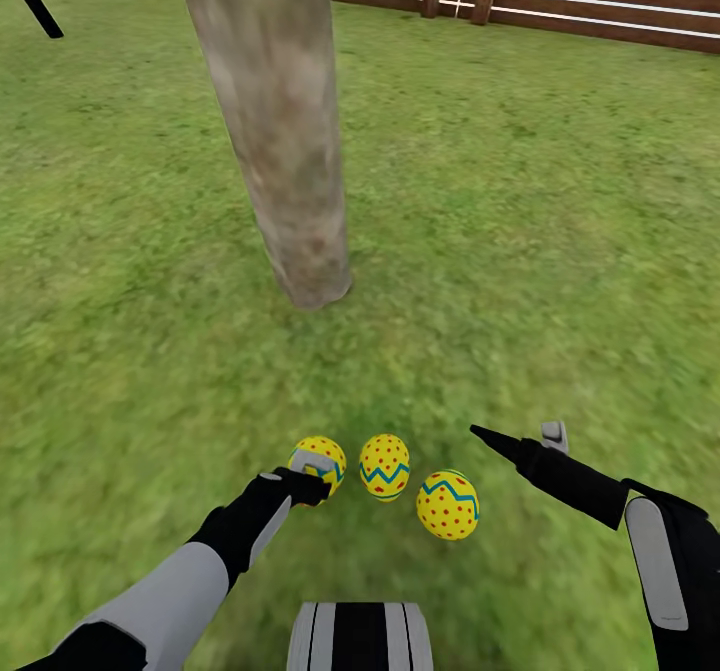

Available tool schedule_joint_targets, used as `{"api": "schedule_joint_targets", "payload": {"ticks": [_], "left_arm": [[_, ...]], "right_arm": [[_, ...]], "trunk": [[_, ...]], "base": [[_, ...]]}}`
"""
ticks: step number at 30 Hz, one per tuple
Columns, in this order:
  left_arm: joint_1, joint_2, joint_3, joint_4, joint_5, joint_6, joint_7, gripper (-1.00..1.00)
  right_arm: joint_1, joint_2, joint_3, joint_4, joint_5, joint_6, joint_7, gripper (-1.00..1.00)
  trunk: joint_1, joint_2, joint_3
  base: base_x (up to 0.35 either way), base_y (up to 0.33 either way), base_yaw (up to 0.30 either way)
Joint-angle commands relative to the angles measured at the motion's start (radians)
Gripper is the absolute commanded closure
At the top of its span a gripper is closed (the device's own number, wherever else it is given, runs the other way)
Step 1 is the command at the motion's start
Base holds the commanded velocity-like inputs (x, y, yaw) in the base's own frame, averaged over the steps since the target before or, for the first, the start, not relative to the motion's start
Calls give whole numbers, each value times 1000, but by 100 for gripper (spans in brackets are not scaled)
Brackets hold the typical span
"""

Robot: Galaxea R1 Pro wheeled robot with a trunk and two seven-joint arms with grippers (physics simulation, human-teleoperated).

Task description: Take the three Easter eggs out of the wicker basket on the lawn in the garden, then place them on the lawn next to a single tree (choose any tree) so that all three eggs are next to the same tree and none are left in the basket.

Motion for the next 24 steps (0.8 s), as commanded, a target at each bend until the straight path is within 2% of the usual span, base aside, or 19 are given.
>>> {"api": "schedule_joint_targets", "payload": {"ticks": [1, 7, 8, 24], "left_arm": [[0, 1, -4, -2, 9, 4, 3, 100], [0, 2, -3, -3, 9, 2, 3, 100], [0, 2, -2, -3, 10, 2, 3, -100], [0, 2, -1, -3, 10, -2, 3, -100]], "right_arm": [[-1, 0, -1, 0, 5, 4, 7, -100], [-1, 0, -1, 0, 5, 4, 7, -100], [-1, 0, -1, 0, 5, 4, 7, -100], [-1, 0, -1, 0, 5, 4, 7, -100]], "trunk": [[0, 0, -1], [0, 0, -1], [0, 0, -1], [0, 0, -1]], "base": [[0, 0, 0], [0, 0, 0], [0, 0, 0], [0, 0, 0]]}}
